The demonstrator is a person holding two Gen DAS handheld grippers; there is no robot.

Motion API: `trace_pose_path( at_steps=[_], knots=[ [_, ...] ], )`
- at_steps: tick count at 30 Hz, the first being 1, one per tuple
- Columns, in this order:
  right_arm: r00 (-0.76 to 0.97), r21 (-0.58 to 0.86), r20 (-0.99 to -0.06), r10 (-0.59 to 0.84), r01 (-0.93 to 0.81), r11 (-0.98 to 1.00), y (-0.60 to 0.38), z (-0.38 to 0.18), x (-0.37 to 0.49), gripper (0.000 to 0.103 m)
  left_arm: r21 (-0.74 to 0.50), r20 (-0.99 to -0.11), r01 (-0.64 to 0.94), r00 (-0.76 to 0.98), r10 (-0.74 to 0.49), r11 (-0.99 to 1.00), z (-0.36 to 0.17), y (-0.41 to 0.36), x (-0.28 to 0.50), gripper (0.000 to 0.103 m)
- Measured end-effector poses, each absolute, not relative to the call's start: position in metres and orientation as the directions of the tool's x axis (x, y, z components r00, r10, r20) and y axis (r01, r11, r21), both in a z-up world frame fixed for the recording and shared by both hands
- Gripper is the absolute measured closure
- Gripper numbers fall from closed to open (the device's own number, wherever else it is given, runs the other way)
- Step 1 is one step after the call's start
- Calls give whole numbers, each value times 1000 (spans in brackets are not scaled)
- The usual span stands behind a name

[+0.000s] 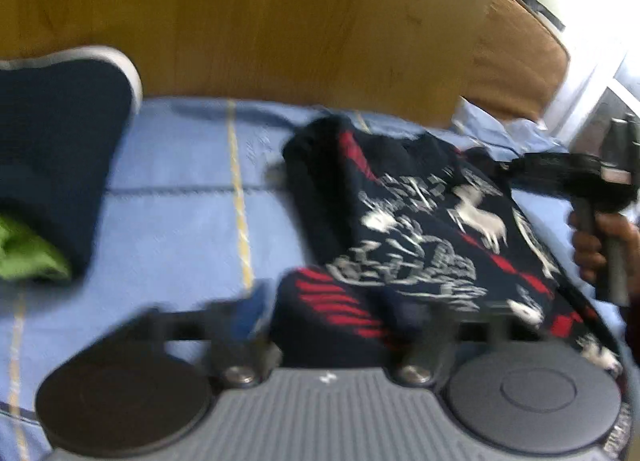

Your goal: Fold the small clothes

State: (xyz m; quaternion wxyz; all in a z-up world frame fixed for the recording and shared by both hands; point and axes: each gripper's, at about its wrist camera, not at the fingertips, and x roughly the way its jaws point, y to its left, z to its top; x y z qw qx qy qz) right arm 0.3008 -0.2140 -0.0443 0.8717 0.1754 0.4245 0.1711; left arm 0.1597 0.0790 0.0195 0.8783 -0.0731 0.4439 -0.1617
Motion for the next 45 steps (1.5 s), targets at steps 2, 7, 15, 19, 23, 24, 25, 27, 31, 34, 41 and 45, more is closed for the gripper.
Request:
trace_pose_path(
  at_steps=[2, 7, 15, 19, 23, 24, 25, 27, 31, 34, 41, 45],
  knots=[
    [712, 429, -588, 384, -128, 894, -224, -31, 290, 89, -234, -734, 237, 593, -331, 943, 24, 71, 157, 88],
    [750, 291, -645, 149, 60, 955, -242, -41, 295, 97, -44, -725, 205, 667, -172, 978, 16, 44, 174, 88],
    [677, 541, -547, 492, -163, 825, -312, 14, 166, 70, -86, -728, 177, 660, -183, 980, 18, 52, 173, 86],
    [613, 529, -579, 537, -218, 820, -323, 16, 54, 63, -97, -740, 157, 648, -177, 983, 20, 51, 176, 86],
    [606, 536, -606, 516, -168, 827, -317, -1, -43, 63, -84, -746, 153, 645, -164, 985, 20, 49, 175, 86],
    [619, 535, -600, 506, -160, 830, -313, -4, -66, 63, -84, -748, 151, 644, -162, 985, 21, 48, 175, 86],
    [637, 545, -584, 503, -152, 825, -305, -7, -75, 64, -85, -750, 148, 642, -161, 985, 21, 49, 175, 86],
    [641, 560, -578, 506, -141, 817, -294, -10, -92, 89, -97, -755, 135, 636, -162, 986, 22, 49, 177, 87],
    [702, 368, -565, 434, -256, 894, -250, 17, -103, 94, -129, -744, 111, 646, -170, 985, 37, 55, 177, 89],
    [634, 159, -627, 452, -464, 871, -201, 30, -104, 90, -149, -712, 97, 680, -175, 984, 56, 64, 172, 89],
    [375, 377, -675, 635, -564, 734, -181, 2, -73, 75, -173, -748, 56, 642, -169, 983, 51, 71, 174, 89],
    [526, 421, -543, 655, -504, 754, -209, 35, -50, 70, -253, -742, 43, 632, -223, 966, 58, 83, 172, 89]
  ],
)
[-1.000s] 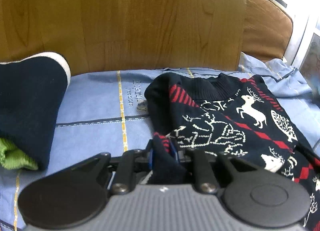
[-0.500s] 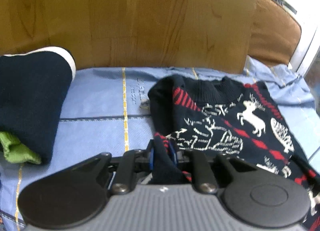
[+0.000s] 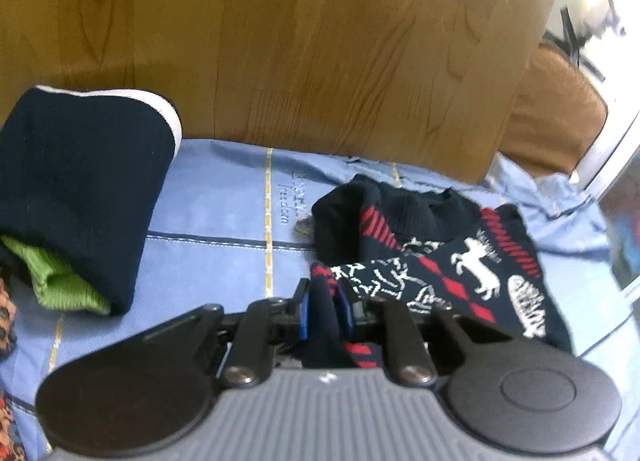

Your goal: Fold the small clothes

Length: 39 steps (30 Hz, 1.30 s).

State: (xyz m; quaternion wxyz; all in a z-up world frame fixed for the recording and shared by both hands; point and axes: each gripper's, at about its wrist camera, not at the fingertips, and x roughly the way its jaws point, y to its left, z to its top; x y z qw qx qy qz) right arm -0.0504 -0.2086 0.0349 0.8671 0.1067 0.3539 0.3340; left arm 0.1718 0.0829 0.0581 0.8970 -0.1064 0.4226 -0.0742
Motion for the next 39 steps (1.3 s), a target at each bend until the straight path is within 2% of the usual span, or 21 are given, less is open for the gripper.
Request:
trace_pose_path(
  at_steps=[2, 5, 8, 9, 10, 12, 14, 15, 16, 17, 18, 19, 21, 23, 27, 31, 34, 39],
  knots=[
    [595, 408, -516, 616, -462, 787, -213, 36, -31, 70, -272, -732, 47, 639, -238, 961, 67, 85, 170, 89],
    [629, 411, -532, 566, -393, 823, -211, 22, 13, 70, -263, -708, 72, 663, -244, 962, 86, 77, 163, 89],
    [591, 459, -602, 536, -294, 839, -210, -10, 68, 70, -243, -677, 122, 689, -258, 962, 108, 61, 149, 89],
    [567, 470, -641, 517, -243, 849, -209, -24, 85, 74, -227, -663, 151, 700, -266, 962, 117, 51, 141, 89],
    [557, 516, -637, 534, -208, 831, -215, -35, 96, 81, -209, -651, 179, 708, -273, 961, 125, 42, 134, 89],
    [543, 632, -592, 596, -146, 761, -228, -47, 112, 81, -142, -628, 253, 725, -285, 957, 139, 14, 115, 89],
    [544, 676, -571, 615, -113, 728, -235, -52, 115, 81, -78, -623, 335, 719, -308, 939, 145, -20, 95, 87],
    [548, 679, -564, 618, -117, 724, -237, -54, 116, 81, -62, -637, 392, 693, -338, 918, 144, -41, 84, 79],
    [550, 682, -560, 620, -121, 722, -238, -55, 115, 81, -57, -656, 451, 656, -375, 891, 139, -57, 72, 62],
    [556, 684, -554, 619, -119, 719, -239, -55, 112, 80, -58, -671, 510, 617, -412, 858, 133, -71, 60, 53],
    [564, 684, -551, 616, -117, 720, -237, -51, 107, 77, -55, -678, 557, 589, -440, 829, 128, -82, 49, 48],
    [576, 682, -541, 613, -127, 720, -238, -49, 100, 73, -44, -678, 581, 580, -452, 813, 126, -88, 39, 48],
    [598, 680, -490, 634, -192, 707, -242, -35, 81, 66, -36, -656, 570, 606, -450, 821, 128, -82, 29, 48],
    [581, 654, -454, 675, -297, 696, -235, -21, 67, 59, -75, -615, 495, 660, -431, 865, 136, -56, 33, 47],
    [550, 505, -487, 678, -456, 733, -204, -13, 52, 59, -169, -604, 307, 719, -345, 936, 138, -5, 53, 46],
    [549, 499, -492, 676, -458, 736, -193, -21, 54, 58, -179, -638, 287, 695, -333, 941, 112, 15, 48, 45],
    [564, 543, -468, 680, -424, 725, -203, -23, 50, 58, -54, -624, 357, 717, -311, 932, 85, 0, 17, 39],
    [592, 608, -435, 679, -363, 706, -232, -17, 41, 58, 299, -572, 473, 784, -241, 829, 36, -46, -33, 38]
  ],
)
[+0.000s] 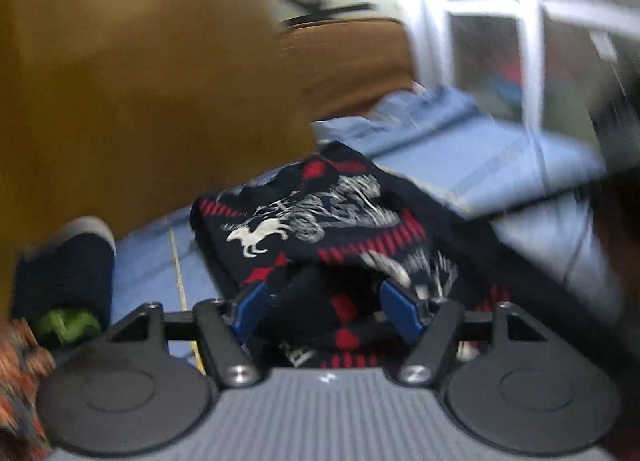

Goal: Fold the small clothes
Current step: 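Grasp the sweater hem with both grippers and lift it toward the collar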

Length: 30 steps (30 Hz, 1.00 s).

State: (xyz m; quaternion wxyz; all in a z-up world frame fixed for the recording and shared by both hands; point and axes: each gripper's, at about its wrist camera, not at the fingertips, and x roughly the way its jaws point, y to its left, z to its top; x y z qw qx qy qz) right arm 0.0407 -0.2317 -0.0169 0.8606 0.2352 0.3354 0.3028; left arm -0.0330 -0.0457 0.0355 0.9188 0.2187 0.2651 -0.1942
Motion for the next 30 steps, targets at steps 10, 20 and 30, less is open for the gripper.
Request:
trace_pose_path(
  at_steps=[10, 20, 30],
  knots=[
    [611, 654, -432, 663, -295, 697, -245, -26, 36, 56, 384, -645, 565, 730, -226, 730, 12, -80, -18, 53],
    [618, 668, -401, 676, -308, 677, -252, -24, 30, 56, 159, -672, 553, 668, -321, 818, 42, -70, 0, 43],
    [610, 689, -389, 691, -306, 657, -255, -29, 30, 56, 249, -679, 645, 648, -344, 722, 34, -88, -30, 25]
  ],
)
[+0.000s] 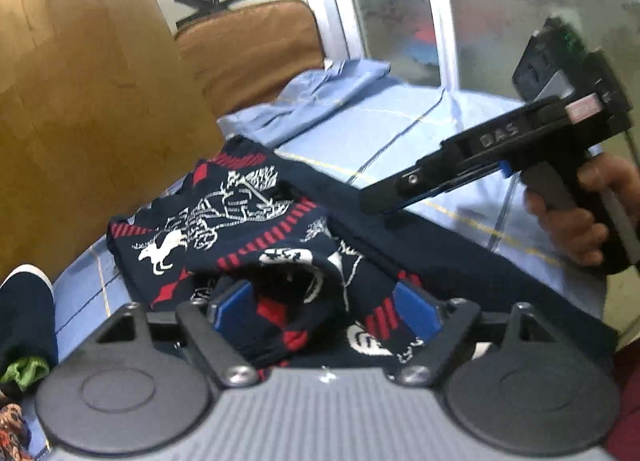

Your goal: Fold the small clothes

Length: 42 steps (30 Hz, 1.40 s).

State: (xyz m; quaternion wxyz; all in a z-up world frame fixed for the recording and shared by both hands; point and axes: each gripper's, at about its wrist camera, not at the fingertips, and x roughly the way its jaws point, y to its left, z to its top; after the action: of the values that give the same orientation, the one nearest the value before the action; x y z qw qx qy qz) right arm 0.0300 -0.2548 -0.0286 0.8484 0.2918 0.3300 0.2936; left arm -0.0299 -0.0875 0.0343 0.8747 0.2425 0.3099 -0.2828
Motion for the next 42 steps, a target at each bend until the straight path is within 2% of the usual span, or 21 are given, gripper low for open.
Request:
trace_pose_path(
  at_steps=[2, 3, 4, 6, 7, 9, 11, 13, 14, 16, 21, 22, 23, 25, 27, 32, 35, 36, 38, 40, 42],
  knots=[
    [606, 690, -389, 694, -308, 655, -254, -30, 31, 56, 249, -701, 641, 636, -321, 726, 26, -96, -21, 35],
    [606, 690, -387, 695, -310, 654, -254, -30, 31, 56, 238, -718, 645, 620, -316, 726, 21, -99, -16, 54],
    [608, 689, -385, 694, -311, 654, -254, -30, 30, 56, 223, -741, 648, 598, -305, 728, 16, -102, -8, 79],
    [617, 685, -383, 688, -310, 660, -256, -28, 27, 56, 165, -764, 630, 569, -306, 759, 18, -100, 5, 85],
    [621, 684, -380, 686, -310, 660, -257, -27, 26, 56, 68, -768, 623, 532, -358, 780, 27, -92, 13, 94],
    [626, 684, -370, 687, -318, 657, -260, -24, 23, 56, -199, -738, 586, 437, -514, 785, 48, -68, 29, 94],
    [626, 690, -343, 700, -338, 640, -262, -21, 20, 55, -470, -638, 514, 363, -679, 717, 64, -38, 41, 94],
    [614, 712, -306, 727, -360, 603, -262, -20, 20, 47, -620, -536, 454, 350, -768, 640, 71, -17, 47, 95],
    [609, 725, -282, 742, -371, 580, -261, -20, 21, 40, -673, -493, 426, 351, -796, 605, 73, -9, 49, 95],
    [597, 746, -240, 766, -392, 539, -256, -20, 22, 33, -746, -427, 379, 358, -830, 547, 71, 3, 51, 95],
    [532, 812, -137, 835, -423, 403, -243, -21, 28, 33, -800, -405, 311, 352, -844, 514, 58, 8, 55, 94],
    [509, 824, -121, 852, -427, 372, -240, -20, 29, 41, -803, -409, 299, 352, -842, 515, 54, 9, 55, 95],
    [481, 834, -108, 870, -433, 343, -237, -19, 28, 68, -805, -413, 289, 354, -839, 518, 51, 12, 57, 95],
    [441, 825, -104, 892, -463, 325, -234, -11, 21, 92, -802, -420, 277, 369, -829, 530, 49, 18, 53, 95],
    [423, 821, -104, 900, -475, 318, -237, -2, 10, 98, -794, -436, 269, 374, -819, 545, 43, 24, 48, 95],
    [392, 797, -78, 916, -527, 294, -245, 25, -27, 99, -808, -457, 229, 336, -823, 542, 16, 30, 35, 95],
    [423, 756, -193, 885, -511, 409, -239, 24, -37, 88, -828, -465, 172, 323, -825, 534, -5, 32, 35, 93],
    [434, 741, -250, 866, -490, 459, -236, 19, -37, 82, -826, -471, 161, 327, -819, 540, -9, 33, 35, 86],
    [460, 725, -318, 829, -446, 526, -232, 8, -34, 45, -826, -474, 153, 334, -815, 543, -12, 38, 35, 83],
    [505, 682, -379, 776, -414, 603, -229, -3, -33, 38, -834, -461, 148, 341, -819, 531, -10, 43, 36, 83],
    [508, 666, -401, 762, -410, 623, -225, -8, -27, 38, -832, -449, 161, 364, -816, 530, -2, 48, 39, 83]
  ],
)
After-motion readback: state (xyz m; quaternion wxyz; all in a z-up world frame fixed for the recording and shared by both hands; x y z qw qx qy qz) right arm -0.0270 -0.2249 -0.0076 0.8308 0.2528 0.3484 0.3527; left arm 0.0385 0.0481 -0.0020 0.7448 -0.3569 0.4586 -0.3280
